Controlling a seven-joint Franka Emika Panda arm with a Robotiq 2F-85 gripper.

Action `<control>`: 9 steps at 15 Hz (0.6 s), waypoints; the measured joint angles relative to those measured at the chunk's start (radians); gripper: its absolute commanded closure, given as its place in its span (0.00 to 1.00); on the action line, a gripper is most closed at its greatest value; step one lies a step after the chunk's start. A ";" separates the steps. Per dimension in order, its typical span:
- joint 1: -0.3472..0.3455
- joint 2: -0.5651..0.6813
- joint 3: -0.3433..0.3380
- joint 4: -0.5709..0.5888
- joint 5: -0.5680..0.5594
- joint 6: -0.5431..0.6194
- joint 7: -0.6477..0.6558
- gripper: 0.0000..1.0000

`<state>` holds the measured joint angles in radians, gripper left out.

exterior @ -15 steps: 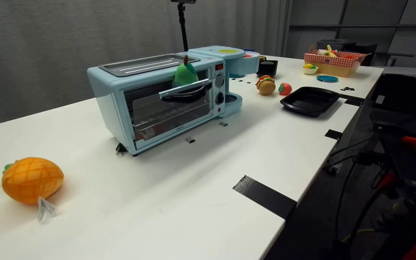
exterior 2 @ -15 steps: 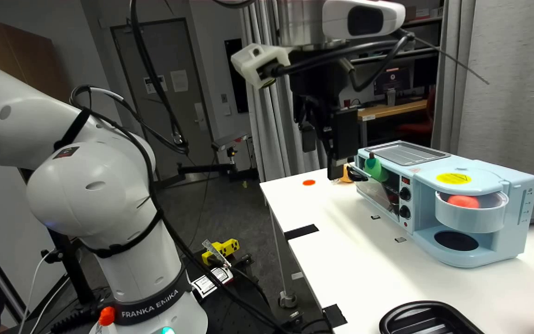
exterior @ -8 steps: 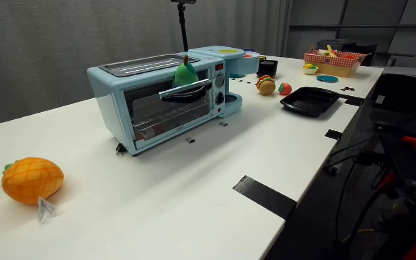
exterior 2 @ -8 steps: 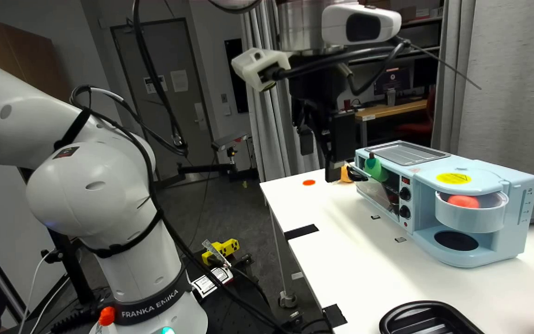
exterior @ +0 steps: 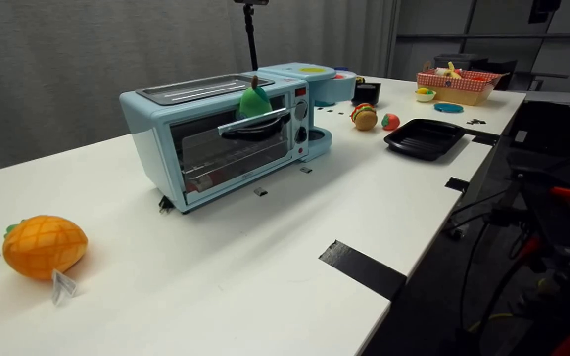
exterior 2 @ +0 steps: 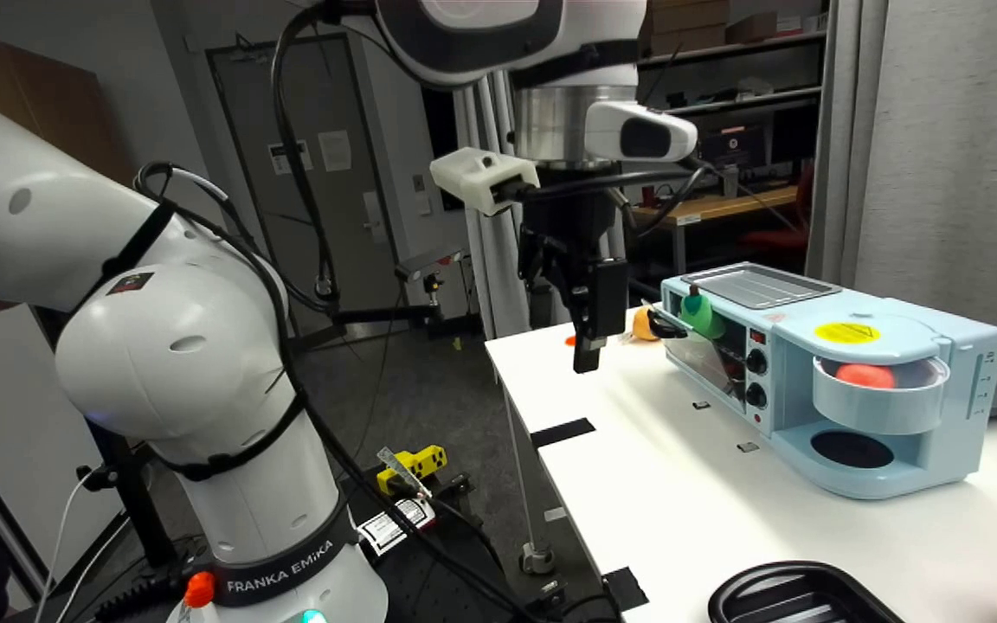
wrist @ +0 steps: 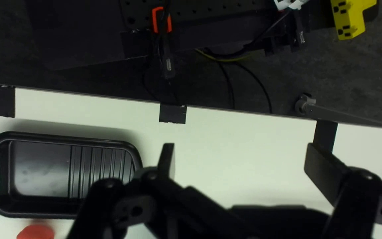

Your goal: Open the door of the oven

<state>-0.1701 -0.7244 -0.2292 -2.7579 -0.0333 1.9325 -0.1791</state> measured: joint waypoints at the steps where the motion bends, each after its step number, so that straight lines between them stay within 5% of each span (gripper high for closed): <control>1: 0.012 0.020 0.015 0.000 0.000 0.005 0.000 0.00; 9: 0.111 0.268 0.145 0.000 0.000 0.176 0.006 0.00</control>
<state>-0.0589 -0.4568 -0.0840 -2.7582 -0.0334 2.1087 -0.1729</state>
